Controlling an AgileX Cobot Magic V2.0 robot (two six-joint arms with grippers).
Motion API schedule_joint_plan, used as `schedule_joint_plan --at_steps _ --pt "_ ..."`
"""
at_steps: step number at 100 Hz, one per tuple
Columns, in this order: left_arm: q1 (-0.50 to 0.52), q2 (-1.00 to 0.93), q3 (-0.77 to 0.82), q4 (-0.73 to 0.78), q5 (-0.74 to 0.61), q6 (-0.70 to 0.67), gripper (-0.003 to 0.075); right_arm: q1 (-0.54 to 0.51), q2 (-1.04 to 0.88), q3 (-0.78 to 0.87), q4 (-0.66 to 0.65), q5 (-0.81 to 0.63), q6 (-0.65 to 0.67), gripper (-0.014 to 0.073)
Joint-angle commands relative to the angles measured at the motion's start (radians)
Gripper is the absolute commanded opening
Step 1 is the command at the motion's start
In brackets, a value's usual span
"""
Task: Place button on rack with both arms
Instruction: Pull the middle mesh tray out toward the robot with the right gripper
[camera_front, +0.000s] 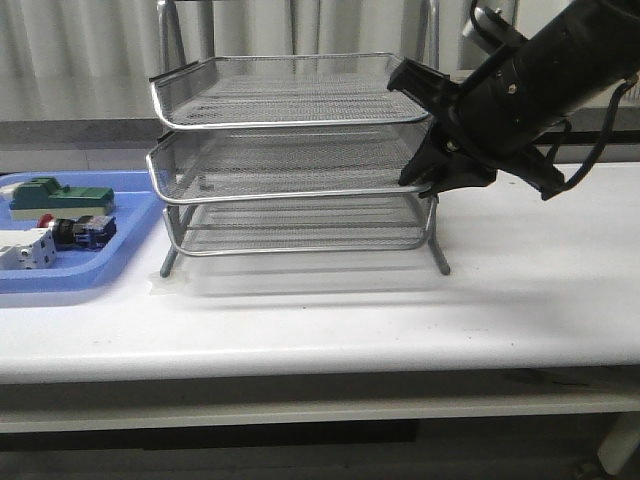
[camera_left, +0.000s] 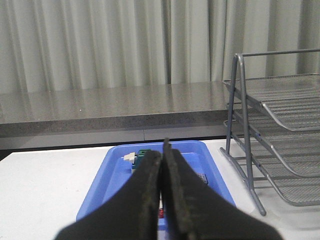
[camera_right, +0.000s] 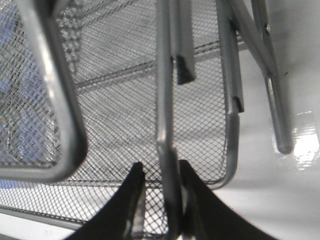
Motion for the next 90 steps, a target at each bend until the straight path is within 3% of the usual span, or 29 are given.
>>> schedule_joint_plan --at_steps 1,64,90 --pt "0.000 -0.031 0.046 -0.006 -0.080 -0.011 0.0004 0.002 -0.047 -0.012 -0.031 0.045 -0.017 -0.0006" --pt "0.000 -0.031 0.046 -0.006 -0.080 -0.011 0.0004 0.002 -0.274 0.326 -0.065 -0.015 -0.018 -0.0006" --pt "0.000 -0.031 0.046 -0.006 -0.080 -0.011 0.0004 0.002 -0.297 0.351 -0.067 -0.016 -0.023 0.0041"
